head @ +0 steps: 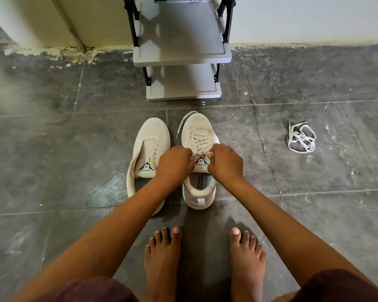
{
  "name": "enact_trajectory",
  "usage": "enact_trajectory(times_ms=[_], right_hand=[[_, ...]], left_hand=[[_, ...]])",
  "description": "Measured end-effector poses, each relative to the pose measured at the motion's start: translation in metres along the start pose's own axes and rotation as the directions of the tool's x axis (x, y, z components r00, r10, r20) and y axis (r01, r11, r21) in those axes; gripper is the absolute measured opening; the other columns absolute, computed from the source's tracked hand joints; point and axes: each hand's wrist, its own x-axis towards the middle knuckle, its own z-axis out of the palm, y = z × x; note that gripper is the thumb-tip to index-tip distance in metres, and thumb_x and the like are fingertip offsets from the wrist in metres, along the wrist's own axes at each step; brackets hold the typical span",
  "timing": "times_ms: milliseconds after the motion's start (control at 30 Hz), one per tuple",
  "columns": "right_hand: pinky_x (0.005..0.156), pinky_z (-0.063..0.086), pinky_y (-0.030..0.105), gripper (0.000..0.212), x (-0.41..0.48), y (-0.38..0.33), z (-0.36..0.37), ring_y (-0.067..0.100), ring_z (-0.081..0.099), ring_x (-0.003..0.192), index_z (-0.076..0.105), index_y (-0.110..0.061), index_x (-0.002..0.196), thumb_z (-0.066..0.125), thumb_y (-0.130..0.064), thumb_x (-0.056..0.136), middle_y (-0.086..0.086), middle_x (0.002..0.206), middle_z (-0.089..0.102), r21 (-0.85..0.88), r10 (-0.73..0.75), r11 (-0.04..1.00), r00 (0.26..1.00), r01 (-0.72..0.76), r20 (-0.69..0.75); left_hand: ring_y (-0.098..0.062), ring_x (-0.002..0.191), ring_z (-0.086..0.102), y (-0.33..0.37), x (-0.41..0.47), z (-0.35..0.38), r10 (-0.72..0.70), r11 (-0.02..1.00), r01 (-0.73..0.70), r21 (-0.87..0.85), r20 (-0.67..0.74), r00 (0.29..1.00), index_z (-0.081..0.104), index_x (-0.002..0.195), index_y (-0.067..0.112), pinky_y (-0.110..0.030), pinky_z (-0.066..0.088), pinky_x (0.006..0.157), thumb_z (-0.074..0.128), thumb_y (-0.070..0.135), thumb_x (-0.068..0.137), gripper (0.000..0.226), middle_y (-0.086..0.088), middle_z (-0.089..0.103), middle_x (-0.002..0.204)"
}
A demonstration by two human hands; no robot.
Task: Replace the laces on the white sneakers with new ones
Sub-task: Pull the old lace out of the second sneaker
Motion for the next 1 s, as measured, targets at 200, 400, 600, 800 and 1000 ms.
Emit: enact_trajectory(times_ms=[200, 400, 600, 800, 1000], right_hand=[[0.059, 0.043, 0.029, 0.023, -0.006, 0.003, 0.005, 0.021, 0.056, 0.089, 0.053, -0.016, 0.117, 0.046, -0.021, 0.096, 0.005, 0.112, 0.053, -0.112, -0.269, 0.959, 0.96, 0.26, -0.074], [0.06, 0.042, 0.028, 0.015, -0.001, 0.007, 0.006, 0.02, 0.053, 0.089, 0.061, -0.016, 0.105, 0.054, -0.019, 0.092, 0.005, 0.108, 0.049, -0.042, -0.284, 0.959, 0.957, 0.282, -0.063], [0.081, 0.051, 0.033, 0.008, 0.021, -0.018, -0.037, 0.012, 0.06, 0.083, 0.066, -0.015, 0.091, 0.064, -0.009, 0.087, -0.001, 0.09, 0.065, 0.836, 0.087, 0.545, 0.987, 0.067, -0.136], [0.088, 0.039, 0.03, 0.066, 0.017, 0.006, -0.029, 0.028, 0.049, 0.119, 0.037, -0.01, 0.136, 0.071, -0.028, 0.081, 0.012, 0.131, 0.05, 0.564, 0.155, 0.806, 0.984, -0.179, 0.091], [0.078, 0.048, 0.03, 0.057, 0.001, 0.015, -0.011, 0.016, 0.06, 0.08, 0.038, -0.015, 0.133, 0.066, -0.015, 0.083, 0.009, 0.112, 0.062, 0.594, 0.071, 0.799, 0.995, -0.095, 0.064]], left_hand=[[-0.024, 0.084, 0.054, 0.0, 0.0, -0.001, -0.005, 1.0, 0.005, -0.001, -0.002, 1.0, 0.062, 0.094, 0.007, -0.03, 0.034, 0.064, 0.051, 0.027, 0.093, 0.023, -0.01, 0.058, 0.091], [-0.024, 0.085, 0.054, 0.0, 0.0, 0.0, -0.001, 1.0, 0.001, -0.004, 0.0, 1.0, 0.062, 0.096, 0.007, -0.03, 0.036, 0.066, 0.051, 0.029, 0.093, 0.024, -0.011, 0.059, 0.094], [-0.029, 0.09, 0.056, 0.001, -0.001, -0.002, 0.0, 1.0, 0.0, -0.008, 0.013, 1.0, 0.063, 0.1, 0.004, -0.034, 0.037, 0.067, 0.053, 0.024, 0.091, 0.024, -0.013, 0.06, 0.096], [-0.025, 0.094, 0.058, 0.0, 0.002, -0.003, -0.009, 1.0, 0.009, -0.024, 0.004, 1.0, 0.061, 0.11, 0.01, -0.032, 0.041, 0.072, 0.055, 0.034, 0.091, 0.032, -0.009, 0.065, 0.099], [-0.029, 0.081, 0.059, -0.007, 0.007, -0.011, -0.124, 0.966, 0.116, -0.231, -0.02, 0.992, 0.064, 0.085, 0.008, -0.027, 0.036, 0.063, 0.059, 0.02, 0.084, 0.012, -0.01, 0.063, 0.078]])
